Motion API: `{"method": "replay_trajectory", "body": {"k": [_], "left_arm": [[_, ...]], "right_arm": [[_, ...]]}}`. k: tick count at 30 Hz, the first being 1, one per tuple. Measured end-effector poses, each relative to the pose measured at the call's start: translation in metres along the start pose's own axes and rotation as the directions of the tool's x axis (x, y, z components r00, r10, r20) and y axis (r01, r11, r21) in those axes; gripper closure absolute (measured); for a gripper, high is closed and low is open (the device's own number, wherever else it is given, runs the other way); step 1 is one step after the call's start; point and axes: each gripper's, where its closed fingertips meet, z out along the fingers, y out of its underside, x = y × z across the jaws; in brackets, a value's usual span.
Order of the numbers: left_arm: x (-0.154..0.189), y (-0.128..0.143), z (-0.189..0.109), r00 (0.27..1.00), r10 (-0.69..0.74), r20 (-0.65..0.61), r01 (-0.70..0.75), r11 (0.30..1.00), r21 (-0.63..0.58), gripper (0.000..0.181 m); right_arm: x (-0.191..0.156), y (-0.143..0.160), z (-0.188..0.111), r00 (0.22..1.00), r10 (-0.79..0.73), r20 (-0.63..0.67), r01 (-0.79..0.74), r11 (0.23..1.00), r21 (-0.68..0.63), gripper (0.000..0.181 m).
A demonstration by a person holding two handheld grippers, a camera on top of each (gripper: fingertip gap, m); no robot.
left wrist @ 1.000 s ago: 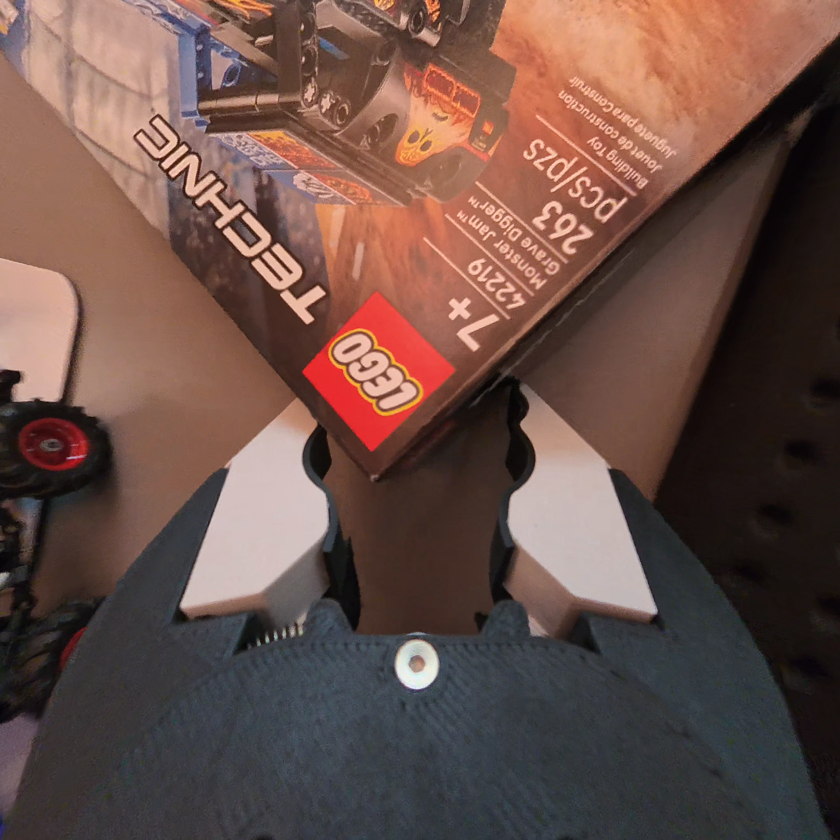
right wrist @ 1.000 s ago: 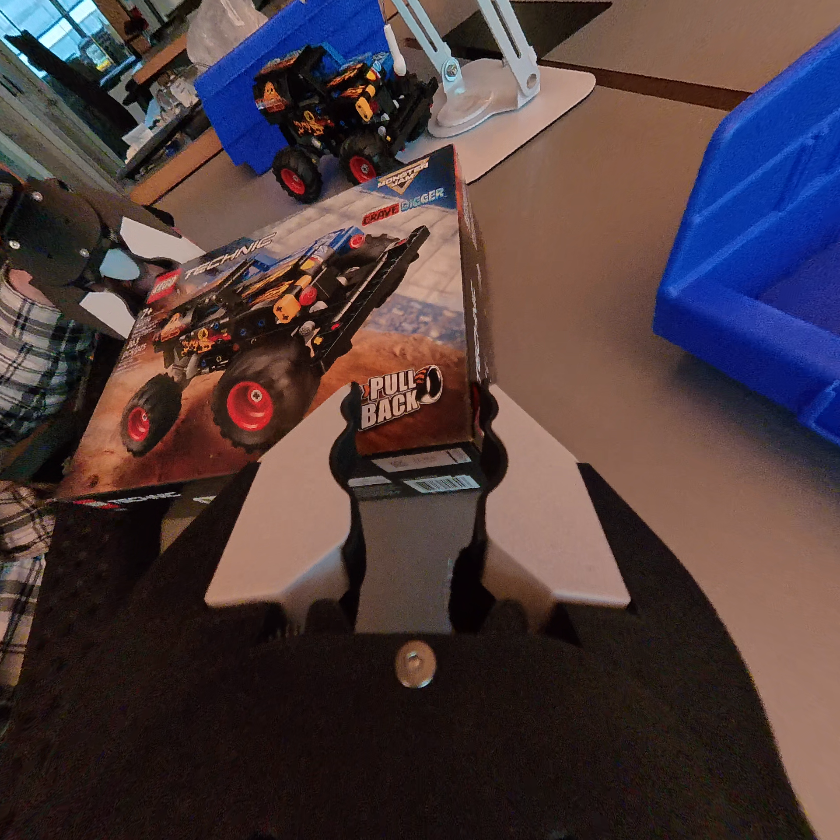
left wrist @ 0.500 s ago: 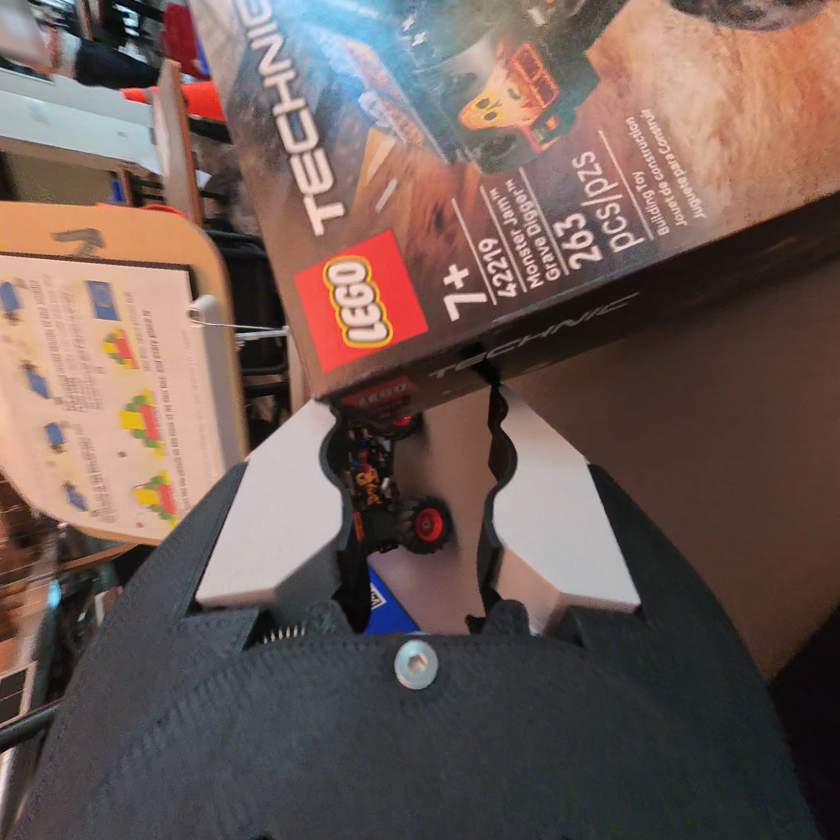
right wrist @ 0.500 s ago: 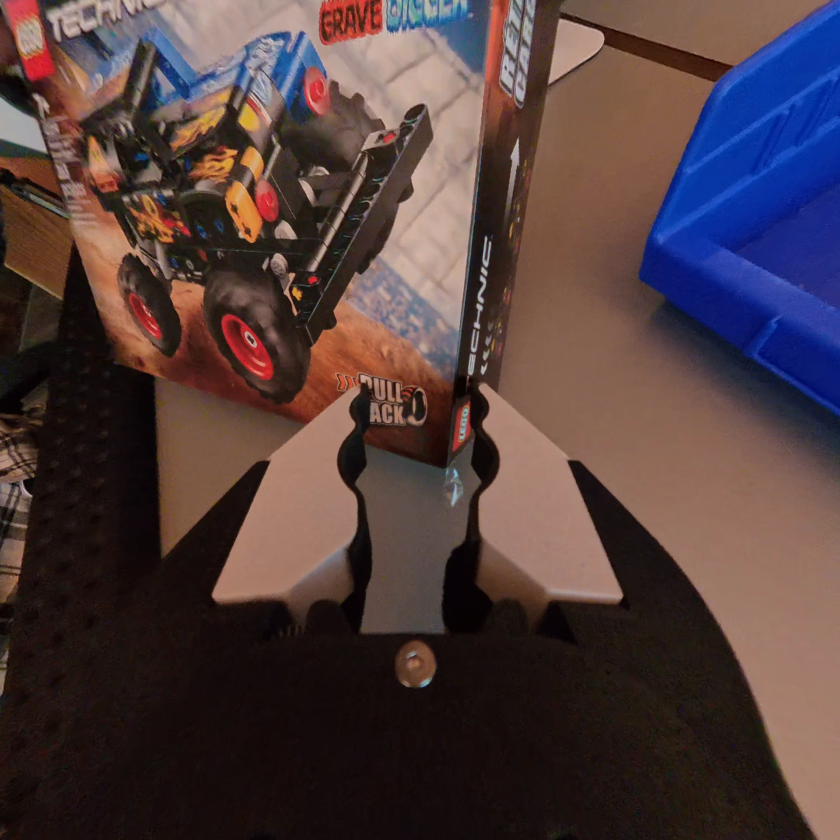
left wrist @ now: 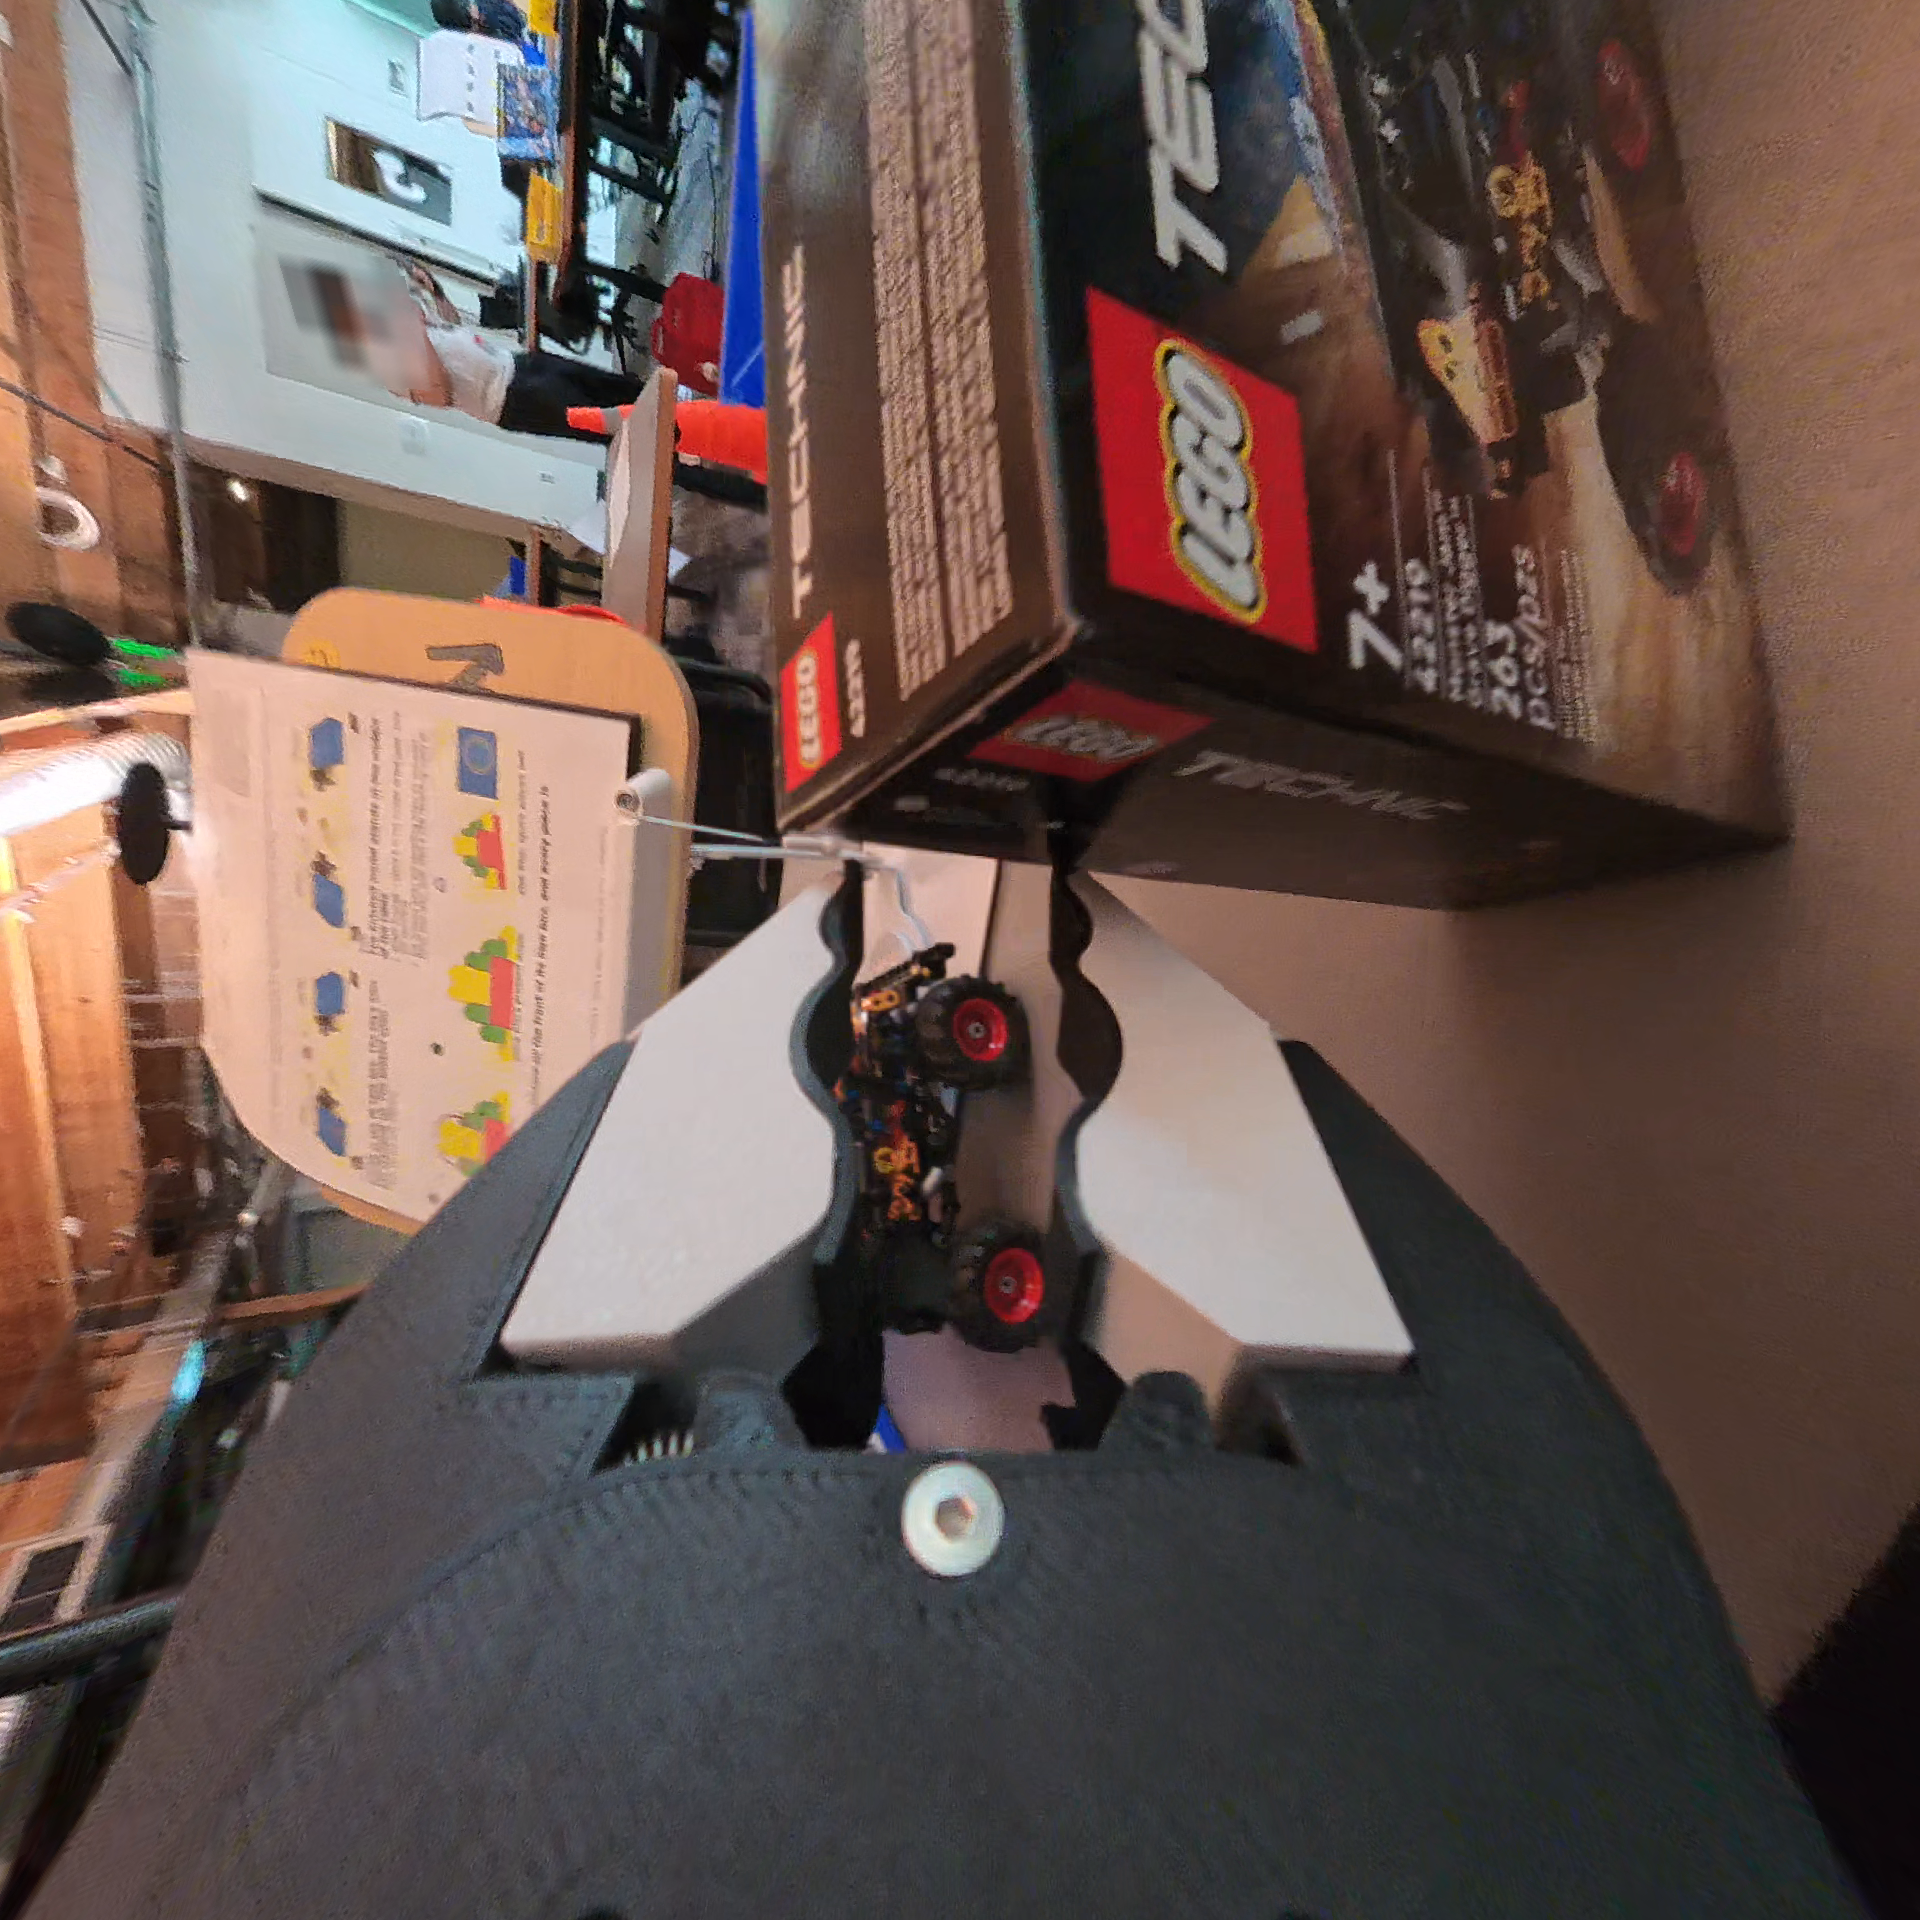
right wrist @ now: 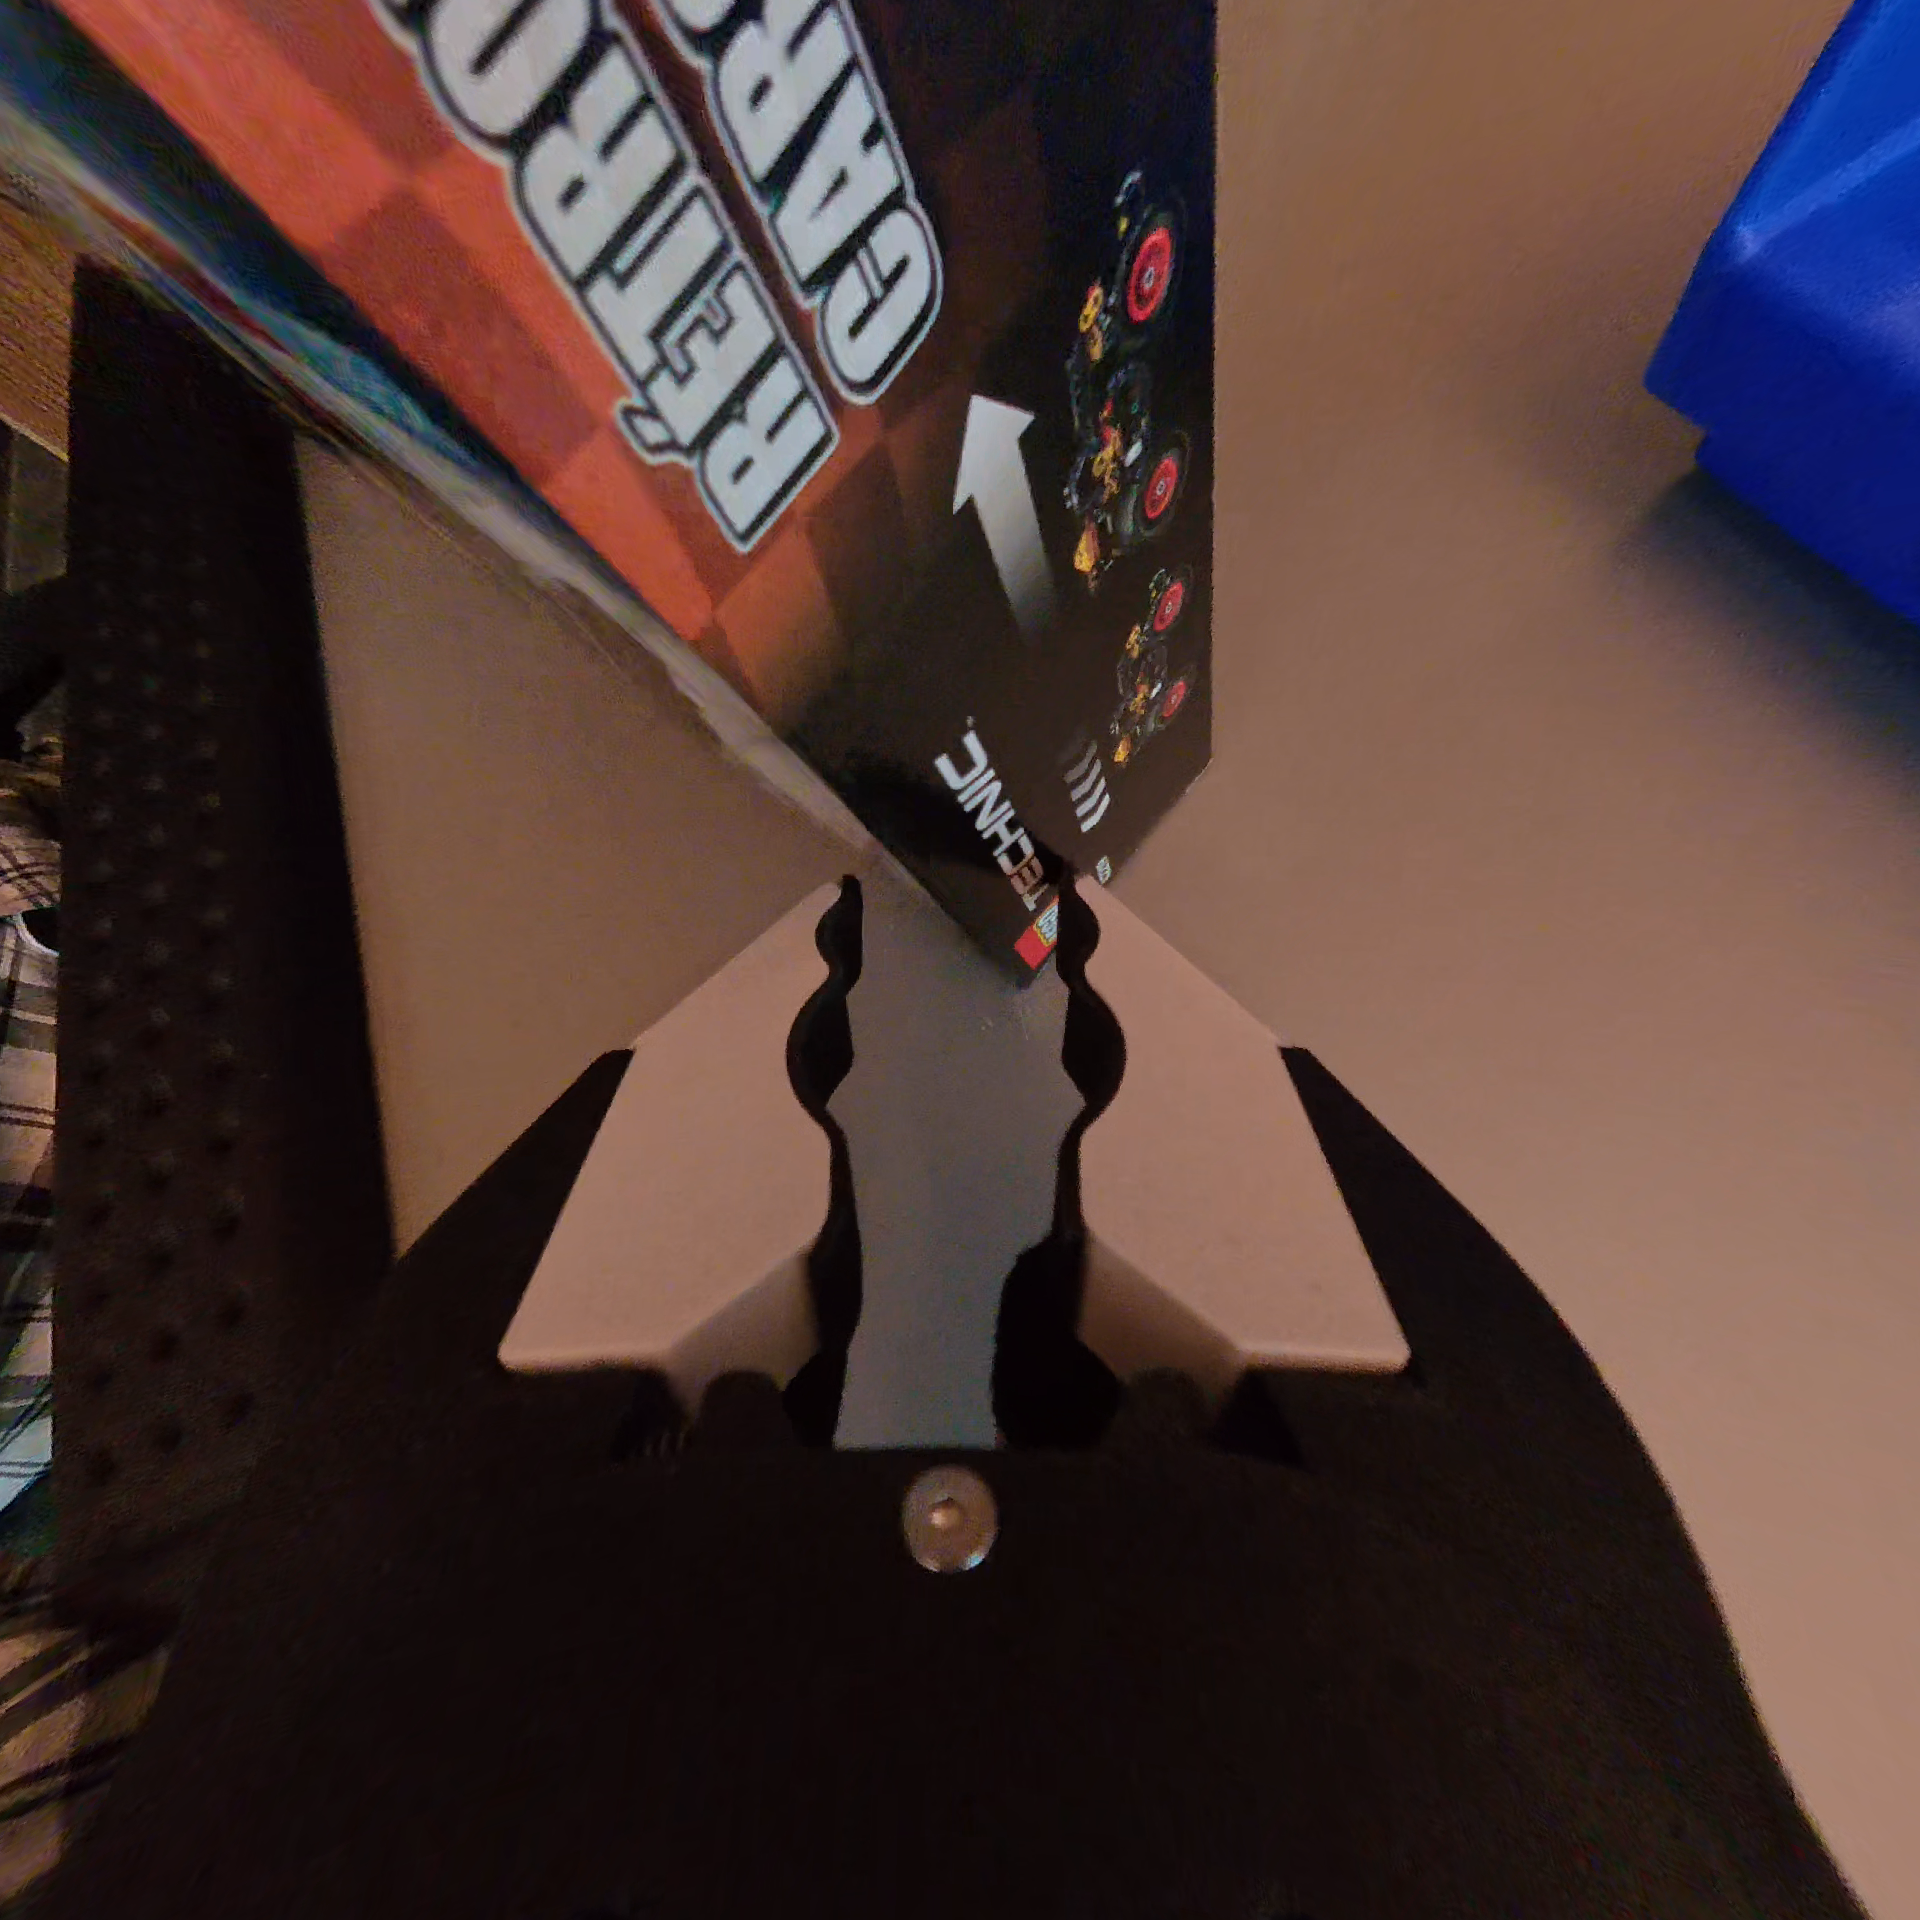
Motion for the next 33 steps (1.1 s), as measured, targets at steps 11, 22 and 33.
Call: {"method": "replay_trajectory", "body": {"k": [11,22,33], "left_arm": [[0.052,-0.002,-0.024,0.761,-0.467,-0.451,0.568,0.815,0.113,0.113],[0.071,0.006,0.007,0.779,-0.528,-0.337,0.574,0.818,0.044,0.109],[0.041,0.046,0.045,0.796,-0.565,-0.218,0.57,0.82,-0.044,0.109]], "right_arm": [[0.0,-0.009,-0.001,0.997,-0.063,-0.038,0.064,0.998,0.028,0.144],[0.005,-0.024,0.016,0.993,-0.085,-0.08,0.09,0.995,0.05,0.142],[0.027,-0.054,0.046,0.977,-0.078,-0.196,0.09,0.995,0.05,0.142]]}}
